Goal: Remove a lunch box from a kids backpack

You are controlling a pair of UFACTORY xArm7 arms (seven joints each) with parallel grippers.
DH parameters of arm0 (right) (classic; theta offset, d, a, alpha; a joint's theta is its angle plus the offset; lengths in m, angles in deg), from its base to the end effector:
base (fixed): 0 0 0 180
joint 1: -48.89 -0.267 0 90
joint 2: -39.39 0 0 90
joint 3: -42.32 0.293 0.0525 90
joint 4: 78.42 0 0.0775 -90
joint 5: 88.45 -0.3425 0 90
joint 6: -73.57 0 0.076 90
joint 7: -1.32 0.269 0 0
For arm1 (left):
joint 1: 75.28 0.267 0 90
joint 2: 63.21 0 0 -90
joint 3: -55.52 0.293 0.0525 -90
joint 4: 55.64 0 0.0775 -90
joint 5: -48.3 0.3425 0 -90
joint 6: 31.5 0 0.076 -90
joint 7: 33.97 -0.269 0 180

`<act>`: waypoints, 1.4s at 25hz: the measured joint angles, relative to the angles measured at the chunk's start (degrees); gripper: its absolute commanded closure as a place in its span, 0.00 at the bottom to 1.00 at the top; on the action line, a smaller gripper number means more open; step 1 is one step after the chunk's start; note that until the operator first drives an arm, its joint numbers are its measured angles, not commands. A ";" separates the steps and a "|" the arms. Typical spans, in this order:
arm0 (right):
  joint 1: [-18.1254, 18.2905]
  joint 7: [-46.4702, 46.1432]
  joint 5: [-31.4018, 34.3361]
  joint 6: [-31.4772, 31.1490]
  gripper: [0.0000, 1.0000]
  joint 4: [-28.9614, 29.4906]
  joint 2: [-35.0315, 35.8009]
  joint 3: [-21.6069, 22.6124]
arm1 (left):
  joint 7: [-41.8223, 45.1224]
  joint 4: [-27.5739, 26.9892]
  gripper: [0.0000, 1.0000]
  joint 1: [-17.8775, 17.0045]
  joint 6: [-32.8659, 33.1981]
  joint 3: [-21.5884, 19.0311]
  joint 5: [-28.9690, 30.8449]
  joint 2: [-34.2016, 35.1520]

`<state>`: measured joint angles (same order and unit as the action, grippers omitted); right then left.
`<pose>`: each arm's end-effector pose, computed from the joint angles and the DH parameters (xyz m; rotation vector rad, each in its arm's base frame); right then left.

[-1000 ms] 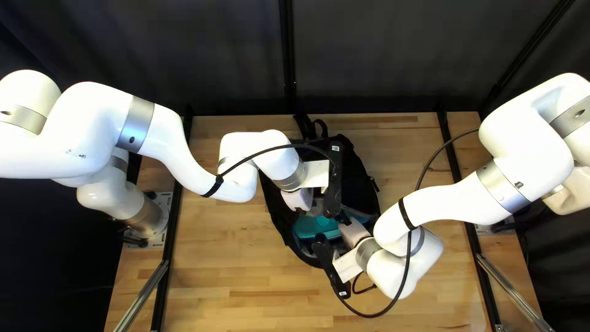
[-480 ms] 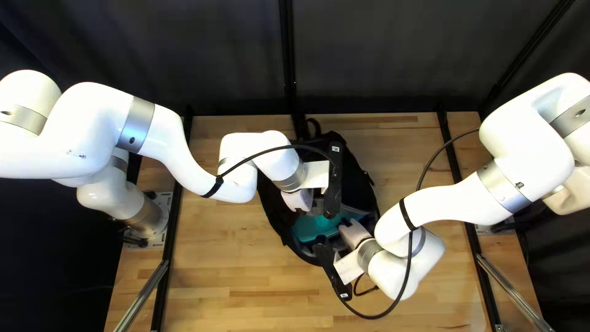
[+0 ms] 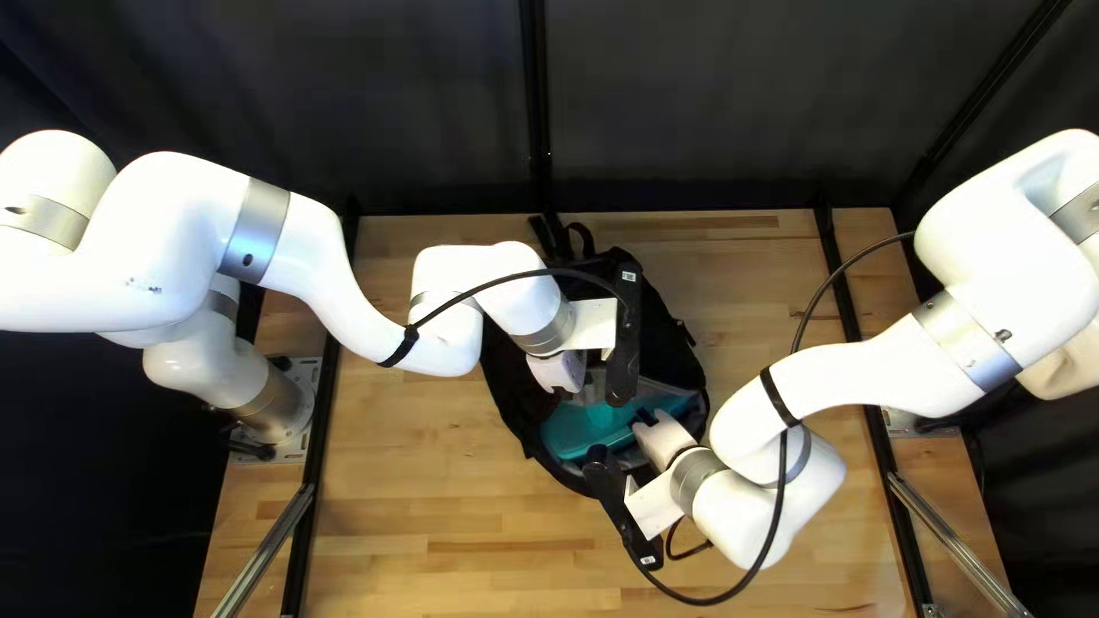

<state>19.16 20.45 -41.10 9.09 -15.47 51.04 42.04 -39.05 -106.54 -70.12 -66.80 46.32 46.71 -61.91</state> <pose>0.4951 0.1021 0.1635 2.2928 0.7612 0.1143 0.5134 -0.0385 0.1770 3.0872 -0.2155 0.4595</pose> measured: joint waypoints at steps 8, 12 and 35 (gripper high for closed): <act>-0.19 -1.70 0.29 -1.52 1.00 0.10 -1.11 0.13 | -0.92 0.35 1.00 0.04 0.67 0.09 -0.72 -0.10; -0.64 -2.71 0.21 -2.79 1.00 0.88 -1.37 0.50 | -1.06 0.37 1.00 0.05 0.88 0.11 -0.82 -0.22; -3.22 -6.55 -0.41 -9.15 1.00 4.02 -2.80 2.64 | -1.32 1.01 1.00 0.08 1.79 0.15 -1.02 -0.37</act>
<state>15.94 13.91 -41.52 -0.06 -11.45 48.24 44.68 -40.36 -105.53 -70.04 -65.02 46.47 45.69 -62.28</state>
